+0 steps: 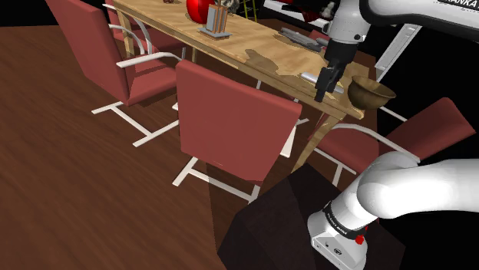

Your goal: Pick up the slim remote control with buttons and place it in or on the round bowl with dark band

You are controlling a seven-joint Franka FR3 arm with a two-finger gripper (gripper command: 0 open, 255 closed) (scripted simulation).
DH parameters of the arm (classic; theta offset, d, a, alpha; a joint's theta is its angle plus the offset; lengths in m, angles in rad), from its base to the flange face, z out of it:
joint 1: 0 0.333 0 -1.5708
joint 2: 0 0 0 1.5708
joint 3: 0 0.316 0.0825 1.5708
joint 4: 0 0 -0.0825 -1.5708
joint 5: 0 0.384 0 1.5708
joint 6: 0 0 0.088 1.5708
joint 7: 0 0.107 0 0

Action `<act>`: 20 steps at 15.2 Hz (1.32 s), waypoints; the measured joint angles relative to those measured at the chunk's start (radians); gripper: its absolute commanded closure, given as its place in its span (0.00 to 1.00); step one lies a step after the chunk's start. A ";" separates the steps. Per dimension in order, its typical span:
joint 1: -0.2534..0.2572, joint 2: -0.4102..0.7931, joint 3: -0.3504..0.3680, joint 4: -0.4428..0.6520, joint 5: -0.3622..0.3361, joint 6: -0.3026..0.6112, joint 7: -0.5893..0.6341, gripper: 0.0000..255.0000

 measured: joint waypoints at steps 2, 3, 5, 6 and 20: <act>-0.003 0.006 -0.012 0.004 -0.008 0.006 -0.014 0.00; -0.007 0.012 -0.028 0.008 -0.018 0.014 -0.034 0.00; -0.018 0.028 -0.074 0.007 -0.045 0.045 -0.086 0.00; -0.023 0.042 -0.098 0.012 -0.059 0.062 -0.114 0.00; -0.057 0.327 -0.427 0.213 -0.117 0.263 -0.518 0.00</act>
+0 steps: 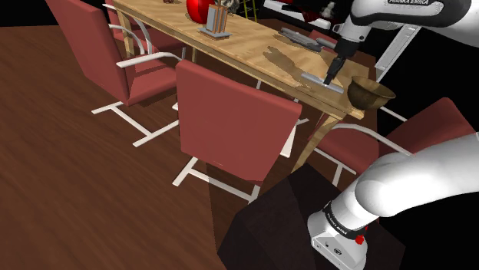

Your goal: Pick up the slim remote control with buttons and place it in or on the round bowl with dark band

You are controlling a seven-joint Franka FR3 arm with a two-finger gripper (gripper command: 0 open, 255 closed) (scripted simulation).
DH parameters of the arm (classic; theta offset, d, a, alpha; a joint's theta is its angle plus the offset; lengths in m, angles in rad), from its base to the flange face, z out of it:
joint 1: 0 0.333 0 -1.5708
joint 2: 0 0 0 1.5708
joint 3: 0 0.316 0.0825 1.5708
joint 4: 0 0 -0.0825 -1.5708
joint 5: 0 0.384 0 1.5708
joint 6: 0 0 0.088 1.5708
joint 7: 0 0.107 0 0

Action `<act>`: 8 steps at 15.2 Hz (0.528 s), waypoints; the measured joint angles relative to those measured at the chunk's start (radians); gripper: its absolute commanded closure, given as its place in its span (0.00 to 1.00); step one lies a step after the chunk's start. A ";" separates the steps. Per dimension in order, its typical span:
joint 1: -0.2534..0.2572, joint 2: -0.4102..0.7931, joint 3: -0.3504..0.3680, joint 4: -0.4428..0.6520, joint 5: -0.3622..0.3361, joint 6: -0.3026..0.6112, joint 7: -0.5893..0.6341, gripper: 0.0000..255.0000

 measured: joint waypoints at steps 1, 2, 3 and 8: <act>0.001 0.033 -0.024 0.027 0.009 0.011 -0.033 0.00; 0.001 0.069 -0.050 0.056 0.021 0.023 -0.068 0.00; 0.001 0.093 -0.068 0.078 0.032 0.030 -0.097 0.00; -0.008 0.293 -0.185 0.241 0.142 0.068 -0.285 0.00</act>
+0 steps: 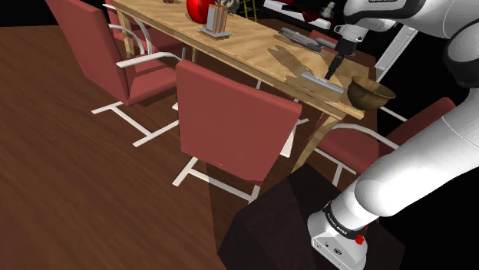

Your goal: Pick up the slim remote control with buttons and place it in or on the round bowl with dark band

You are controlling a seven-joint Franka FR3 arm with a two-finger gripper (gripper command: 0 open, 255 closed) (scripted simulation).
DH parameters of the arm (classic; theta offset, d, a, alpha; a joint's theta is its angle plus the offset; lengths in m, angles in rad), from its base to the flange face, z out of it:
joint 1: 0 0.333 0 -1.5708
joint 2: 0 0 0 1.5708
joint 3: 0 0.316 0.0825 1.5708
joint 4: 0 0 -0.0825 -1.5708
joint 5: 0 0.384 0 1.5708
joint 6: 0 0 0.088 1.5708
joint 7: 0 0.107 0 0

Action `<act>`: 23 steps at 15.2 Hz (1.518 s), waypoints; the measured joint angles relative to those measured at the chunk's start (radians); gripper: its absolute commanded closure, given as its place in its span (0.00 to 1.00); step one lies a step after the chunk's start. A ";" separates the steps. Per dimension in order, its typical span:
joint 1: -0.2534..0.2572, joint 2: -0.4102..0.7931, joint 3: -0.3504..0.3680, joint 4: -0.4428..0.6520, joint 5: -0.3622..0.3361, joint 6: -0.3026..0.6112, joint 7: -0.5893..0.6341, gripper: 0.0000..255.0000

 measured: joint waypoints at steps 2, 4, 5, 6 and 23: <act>-0.007 0.063 -0.023 0.045 0.045 0.011 -0.053 0.00; -0.010 0.076 -0.027 0.035 0.055 0.033 -0.065 0.00; -0.010 0.080 -0.028 0.027 0.058 0.044 -0.066 0.00; -0.011 0.082 -0.029 0.013 0.059 0.059 -0.069 0.00; -0.012 0.089 -0.031 -0.026 0.064 0.105 -0.073 1.00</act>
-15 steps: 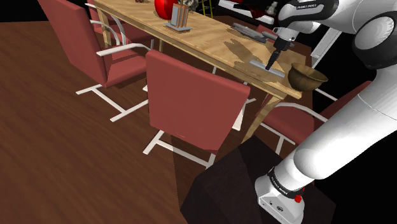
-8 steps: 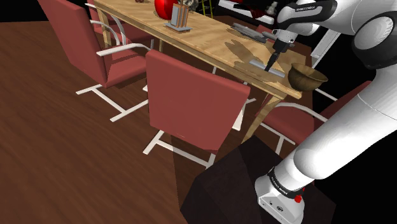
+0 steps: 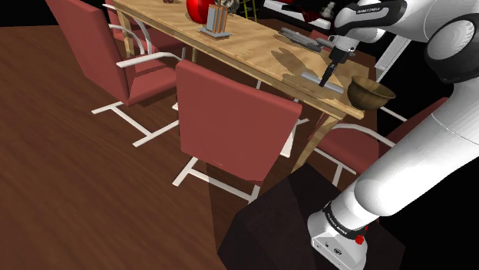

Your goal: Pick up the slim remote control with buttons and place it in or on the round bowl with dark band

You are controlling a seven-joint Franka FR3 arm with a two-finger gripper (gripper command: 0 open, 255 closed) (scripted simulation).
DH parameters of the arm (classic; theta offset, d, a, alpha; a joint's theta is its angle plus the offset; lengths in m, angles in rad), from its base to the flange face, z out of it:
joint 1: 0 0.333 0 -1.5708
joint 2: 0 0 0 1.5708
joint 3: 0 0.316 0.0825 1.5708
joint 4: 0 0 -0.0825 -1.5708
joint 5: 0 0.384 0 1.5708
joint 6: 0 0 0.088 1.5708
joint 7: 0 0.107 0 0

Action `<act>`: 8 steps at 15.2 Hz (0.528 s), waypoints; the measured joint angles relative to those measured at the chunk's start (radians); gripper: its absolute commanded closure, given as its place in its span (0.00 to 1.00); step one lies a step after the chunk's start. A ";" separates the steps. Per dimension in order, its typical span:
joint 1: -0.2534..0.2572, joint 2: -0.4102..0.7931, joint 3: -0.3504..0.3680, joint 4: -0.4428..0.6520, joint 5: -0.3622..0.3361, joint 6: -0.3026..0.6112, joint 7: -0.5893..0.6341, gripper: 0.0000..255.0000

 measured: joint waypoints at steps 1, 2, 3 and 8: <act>0.000 0.000 0.000 0.000 0.000 0.000 0.000 1.00; 0.000 0.000 0.000 0.000 0.000 0.000 0.000 1.00; 0.000 0.000 0.000 0.000 0.000 0.000 0.000 1.00; 0.001 -0.005 0.002 0.037 -0.003 -0.041 0.003 1.00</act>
